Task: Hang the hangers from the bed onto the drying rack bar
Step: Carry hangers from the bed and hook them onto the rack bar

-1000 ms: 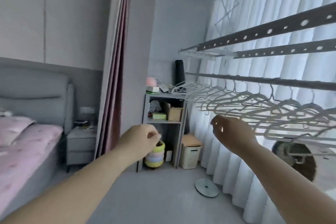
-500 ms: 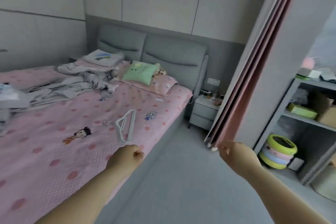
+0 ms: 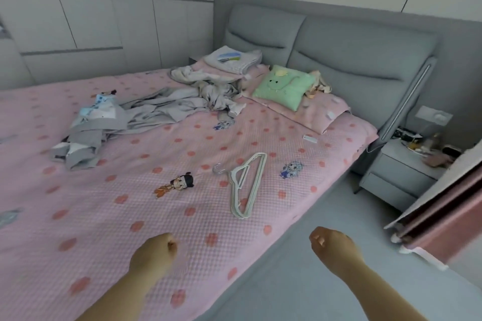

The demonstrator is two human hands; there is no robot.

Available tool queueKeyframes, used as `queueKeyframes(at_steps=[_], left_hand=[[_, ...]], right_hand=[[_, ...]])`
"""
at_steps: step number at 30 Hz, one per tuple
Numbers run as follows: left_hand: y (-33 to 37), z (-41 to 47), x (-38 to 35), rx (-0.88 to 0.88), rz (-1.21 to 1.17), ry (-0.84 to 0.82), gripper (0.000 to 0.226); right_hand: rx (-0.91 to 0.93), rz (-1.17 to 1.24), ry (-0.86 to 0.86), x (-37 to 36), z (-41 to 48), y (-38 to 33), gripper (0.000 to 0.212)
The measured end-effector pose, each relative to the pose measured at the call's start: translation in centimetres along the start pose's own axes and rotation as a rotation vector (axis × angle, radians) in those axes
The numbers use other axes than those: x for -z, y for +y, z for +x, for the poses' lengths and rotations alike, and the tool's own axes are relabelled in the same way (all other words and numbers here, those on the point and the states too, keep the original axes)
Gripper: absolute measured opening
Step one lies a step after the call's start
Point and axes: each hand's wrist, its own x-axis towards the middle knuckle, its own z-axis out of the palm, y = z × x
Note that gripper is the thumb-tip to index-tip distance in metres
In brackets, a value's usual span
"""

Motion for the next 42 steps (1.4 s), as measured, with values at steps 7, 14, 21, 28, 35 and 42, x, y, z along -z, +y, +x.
queueKeyframes(at_steps=[7,14,21,28,35,42], left_hand=[[-1.3,8.4,-4.5,0.029,0.046,-0.127,0.033],[-1.0,20.5,-7.7,-0.088,0.111,-0.196,0.051],[-1.9,29.6,-12.7,-0.109,0.301,-0.344,0.085],[-5.4,32.5,-18.1,-0.324,0.365,-0.454,0.076],[-5.9,32.9,-18.5,-0.313,0.287,-0.503,0.071],[-5.6,33.0,-19.0,-0.314,0.466,-0.52,0.088]], right_hand=[[0.014,0.092,-0.179,-5.4,9.7,-3.5,0.027],[-0.034,0.098,-0.298,-10.5,18.5,-6.1,0.029],[-0.117,0.117,-0.361,-13.3,26.2,-8.3,0.029],[-0.069,0.185,-0.361,-18.4,30.1,-10.7,0.047],[-0.093,0.065,-0.265,-21.7,31.1,-13.6,0.063],[-0.093,-0.053,-0.197,-20.4,31.2,-11.9,0.033]])
